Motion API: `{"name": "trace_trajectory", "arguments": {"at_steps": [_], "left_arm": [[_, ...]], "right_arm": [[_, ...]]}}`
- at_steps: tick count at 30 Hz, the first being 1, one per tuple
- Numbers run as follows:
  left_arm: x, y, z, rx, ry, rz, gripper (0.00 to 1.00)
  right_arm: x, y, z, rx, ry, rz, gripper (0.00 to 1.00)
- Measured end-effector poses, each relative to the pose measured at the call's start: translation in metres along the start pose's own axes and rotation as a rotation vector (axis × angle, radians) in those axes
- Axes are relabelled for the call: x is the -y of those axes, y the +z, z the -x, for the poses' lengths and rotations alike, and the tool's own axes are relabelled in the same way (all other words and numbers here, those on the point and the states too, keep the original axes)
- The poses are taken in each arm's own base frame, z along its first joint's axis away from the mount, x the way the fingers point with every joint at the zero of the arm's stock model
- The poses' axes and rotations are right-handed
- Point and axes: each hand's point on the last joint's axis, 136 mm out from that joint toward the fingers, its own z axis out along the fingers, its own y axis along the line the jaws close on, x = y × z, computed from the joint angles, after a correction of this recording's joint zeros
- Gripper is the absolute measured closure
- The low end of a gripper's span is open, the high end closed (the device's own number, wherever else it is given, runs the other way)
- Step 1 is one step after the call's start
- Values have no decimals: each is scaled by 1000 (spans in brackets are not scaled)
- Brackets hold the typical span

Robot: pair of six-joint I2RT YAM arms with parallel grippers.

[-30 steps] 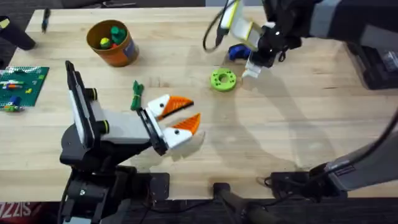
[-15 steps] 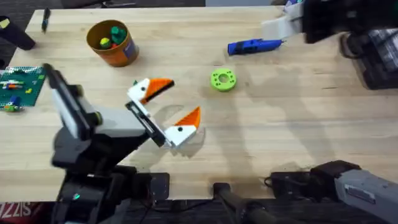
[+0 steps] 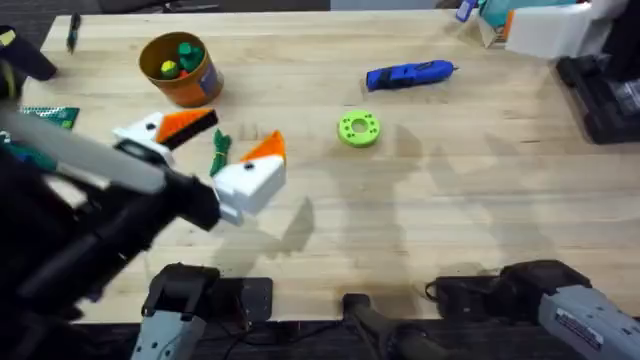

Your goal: Pick up the gripper from the table and insert it into the empty holder that is missing its gripper. Then pick up a screw, insert it into the mounting hole, and use the screwdriver to tighten it. Finally, clean up the table by picking up the vegetable and placing it into the bucket.

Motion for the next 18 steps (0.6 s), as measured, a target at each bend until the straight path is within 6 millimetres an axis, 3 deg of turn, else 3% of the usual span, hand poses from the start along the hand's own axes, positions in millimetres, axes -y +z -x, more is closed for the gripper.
{"name": "trace_trajectory", "arguments": {"at_steps": [8,14,18], "left_arm": [[-21,10,3,-352,-86,106,16],[-35,39,25,-461,-92,120,15],[-43,54,16,-533,-117,122,15]], "right_arm": [[0,-4,0,8,0,-1,7],[0,-4,-2,1,1,-1,8],[0,-4,-2,0,1,-1,7]]}}
